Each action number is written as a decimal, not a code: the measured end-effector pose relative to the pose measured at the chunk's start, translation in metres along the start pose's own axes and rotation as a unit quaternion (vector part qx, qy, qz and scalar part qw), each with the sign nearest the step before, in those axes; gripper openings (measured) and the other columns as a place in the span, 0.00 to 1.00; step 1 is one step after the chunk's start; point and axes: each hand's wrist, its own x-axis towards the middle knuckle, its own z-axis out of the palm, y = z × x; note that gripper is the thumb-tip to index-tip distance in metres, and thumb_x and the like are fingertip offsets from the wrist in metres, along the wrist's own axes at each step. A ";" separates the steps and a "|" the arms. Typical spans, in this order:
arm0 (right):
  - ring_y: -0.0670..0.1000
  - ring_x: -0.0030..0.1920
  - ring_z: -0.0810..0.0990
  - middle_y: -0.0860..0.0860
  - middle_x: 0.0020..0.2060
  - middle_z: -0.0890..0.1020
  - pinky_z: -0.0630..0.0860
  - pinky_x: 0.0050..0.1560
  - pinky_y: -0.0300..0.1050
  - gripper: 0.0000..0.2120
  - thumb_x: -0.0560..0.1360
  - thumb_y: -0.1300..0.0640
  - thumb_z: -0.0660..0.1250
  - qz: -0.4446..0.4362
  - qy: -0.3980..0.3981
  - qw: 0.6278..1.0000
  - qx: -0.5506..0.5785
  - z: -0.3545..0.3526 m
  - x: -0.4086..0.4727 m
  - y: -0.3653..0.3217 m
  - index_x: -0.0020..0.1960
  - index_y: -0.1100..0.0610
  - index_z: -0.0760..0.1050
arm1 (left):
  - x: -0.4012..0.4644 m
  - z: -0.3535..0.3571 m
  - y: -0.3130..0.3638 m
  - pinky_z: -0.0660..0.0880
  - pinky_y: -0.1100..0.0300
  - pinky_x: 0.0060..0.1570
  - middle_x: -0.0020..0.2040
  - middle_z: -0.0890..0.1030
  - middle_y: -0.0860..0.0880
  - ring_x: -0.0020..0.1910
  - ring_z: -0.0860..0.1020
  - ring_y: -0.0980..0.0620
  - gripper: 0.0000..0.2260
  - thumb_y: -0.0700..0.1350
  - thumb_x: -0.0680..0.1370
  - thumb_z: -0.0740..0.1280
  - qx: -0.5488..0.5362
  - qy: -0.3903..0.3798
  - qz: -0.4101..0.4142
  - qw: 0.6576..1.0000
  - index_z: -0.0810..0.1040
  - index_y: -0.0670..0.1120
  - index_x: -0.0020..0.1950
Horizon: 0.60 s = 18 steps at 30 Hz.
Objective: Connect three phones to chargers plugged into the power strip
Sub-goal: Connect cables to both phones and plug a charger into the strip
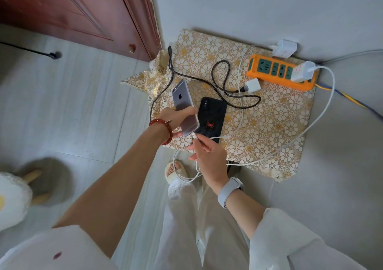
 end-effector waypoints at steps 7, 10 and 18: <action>0.50 0.35 0.83 0.50 0.37 0.84 0.78 0.34 0.34 0.11 0.75 0.57 0.63 -0.006 0.037 0.999 -0.031 -0.002 0.002 -0.002 0.55 0.55 0.79 | -0.002 0.006 0.004 0.75 0.59 0.31 0.43 0.78 0.47 0.42 0.77 0.53 0.18 0.50 0.69 0.71 -0.052 -0.004 -0.008 0.999 0.72 0.42 0.52; 0.55 0.37 0.83 0.53 0.37 0.85 0.81 0.43 0.53 0.11 0.75 0.54 0.62 -0.036 0.046 0.994 -0.088 -0.001 0.005 -0.007 0.52 0.53 0.80 | -0.004 0.006 0.006 0.75 0.58 0.32 0.42 0.78 0.48 0.42 0.77 0.52 0.17 0.50 0.69 0.71 -0.062 -0.007 -0.015 0.998 0.72 0.43 0.50; 0.55 0.34 0.81 0.53 0.32 0.84 0.79 0.39 0.53 0.09 0.75 0.53 0.61 -0.104 0.067 0.978 -0.167 -0.010 0.004 -0.012 0.48 0.52 0.80 | -0.008 0.009 0.012 0.77 0.56 0.37 0.42 0.77 0.48 0.41 0.77 0.52 0.18 0.50 0.69 0.70 -0.095 -0.019 -0.022 0.995 0.72 0.43 0.54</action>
